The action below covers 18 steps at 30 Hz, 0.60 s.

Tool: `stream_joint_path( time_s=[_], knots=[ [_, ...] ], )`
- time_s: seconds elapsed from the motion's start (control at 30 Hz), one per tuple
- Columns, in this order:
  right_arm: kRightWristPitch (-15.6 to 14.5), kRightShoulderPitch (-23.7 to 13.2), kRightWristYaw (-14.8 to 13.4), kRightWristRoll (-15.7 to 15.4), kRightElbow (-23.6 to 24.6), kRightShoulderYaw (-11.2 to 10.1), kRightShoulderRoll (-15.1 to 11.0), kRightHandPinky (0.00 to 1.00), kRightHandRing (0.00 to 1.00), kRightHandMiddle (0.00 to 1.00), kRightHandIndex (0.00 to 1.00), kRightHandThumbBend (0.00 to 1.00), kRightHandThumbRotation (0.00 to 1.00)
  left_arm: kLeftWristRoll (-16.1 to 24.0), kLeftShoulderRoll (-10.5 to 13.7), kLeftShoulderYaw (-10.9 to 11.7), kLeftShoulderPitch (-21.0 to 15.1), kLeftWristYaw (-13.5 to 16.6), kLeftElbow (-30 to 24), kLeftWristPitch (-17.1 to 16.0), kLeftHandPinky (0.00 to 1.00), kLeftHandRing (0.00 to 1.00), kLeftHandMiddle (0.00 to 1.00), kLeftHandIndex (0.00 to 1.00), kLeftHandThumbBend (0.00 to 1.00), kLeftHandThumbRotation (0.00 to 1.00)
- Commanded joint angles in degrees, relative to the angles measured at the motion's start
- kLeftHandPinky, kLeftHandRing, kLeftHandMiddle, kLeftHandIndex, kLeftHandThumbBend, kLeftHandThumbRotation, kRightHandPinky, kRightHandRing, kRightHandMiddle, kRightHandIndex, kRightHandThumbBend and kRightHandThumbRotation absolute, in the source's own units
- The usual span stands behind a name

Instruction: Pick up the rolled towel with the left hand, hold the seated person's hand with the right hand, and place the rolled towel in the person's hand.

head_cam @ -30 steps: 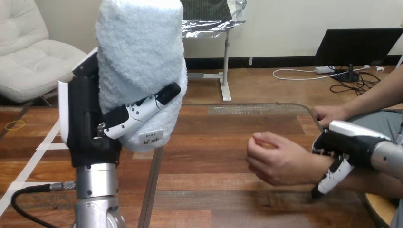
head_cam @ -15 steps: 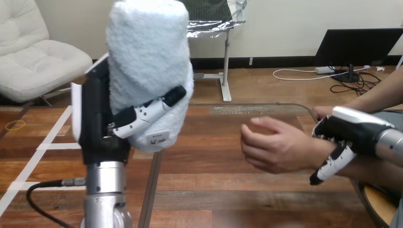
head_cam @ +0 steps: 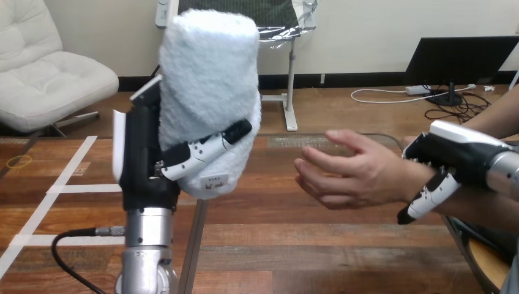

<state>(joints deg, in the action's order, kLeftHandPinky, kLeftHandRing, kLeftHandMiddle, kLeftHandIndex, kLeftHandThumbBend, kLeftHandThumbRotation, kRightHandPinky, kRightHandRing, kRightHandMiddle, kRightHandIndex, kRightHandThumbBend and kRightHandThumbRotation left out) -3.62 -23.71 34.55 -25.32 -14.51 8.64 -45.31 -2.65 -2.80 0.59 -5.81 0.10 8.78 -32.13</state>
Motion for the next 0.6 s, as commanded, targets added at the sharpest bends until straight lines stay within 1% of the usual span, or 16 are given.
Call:
stream_joint_path(
  time_s=[0.0, 0.1, 0.3, 0.4, 0.57],
  knots=[
    [-1.52, -4.08, 0.24, 0.09, 1.82, -1.19, -0.95, 0.20, 0.28, 0.37, 0.41, 0.89, 0.06, -0.03, -1.18, -0.36, -5.54, -0.29, 3.47, -2.34, 0.18, 0.24, 0.30, 0.35, 0.54, 0.00],
    [-1.46, -4.38, 0.36, 0.34, 2.27, -1.36, -0.94, 0.20, 0.27, 0.36, 0.40, 0.90, 0.06, 0.03, -1.16, -0.58, -5.99, -0.67, 5.33, -2.77, 0.18, 0.24, 0.30, 0.36, 0.53, 0.00],
    [-0.15, -4.92, 0.42, 1.61, 2.57, -1.95, -0.92, 0.21, 0.28, 0.37, 0.40, 0.92, 0.07, -0.42, -1.16, -0.69, -7.30, -1.89, 9.99, -4.59, 0.20, 0.26, 0.32, 0.36, 0.52, 0.00],
    [-0.39, -5.41, 0.78, 1.85, 2.70, -1.94, -0.90, 0.21, 0.29, 0.37, 0.40, 0.92, 0.08, -0.77, -1.33, -0.74, -7.71, -2.54, 11.91, -4.91, 0.21, 0.27, 0.32, 0.37, 0.52, 0.00],
    [-0.53, -6.07, 1.02, 2.04, 3.22, -2.11, -0.76, 0.22, 0.29, 0.37, 0.40, 0.93, 0.09, -0.16, -1.28, -0.83, -8.56, -3.17, 15.64, -6.14, 0.23, 0.28, 0.34, 0.37, 0.53, 0.00]
  ],
)
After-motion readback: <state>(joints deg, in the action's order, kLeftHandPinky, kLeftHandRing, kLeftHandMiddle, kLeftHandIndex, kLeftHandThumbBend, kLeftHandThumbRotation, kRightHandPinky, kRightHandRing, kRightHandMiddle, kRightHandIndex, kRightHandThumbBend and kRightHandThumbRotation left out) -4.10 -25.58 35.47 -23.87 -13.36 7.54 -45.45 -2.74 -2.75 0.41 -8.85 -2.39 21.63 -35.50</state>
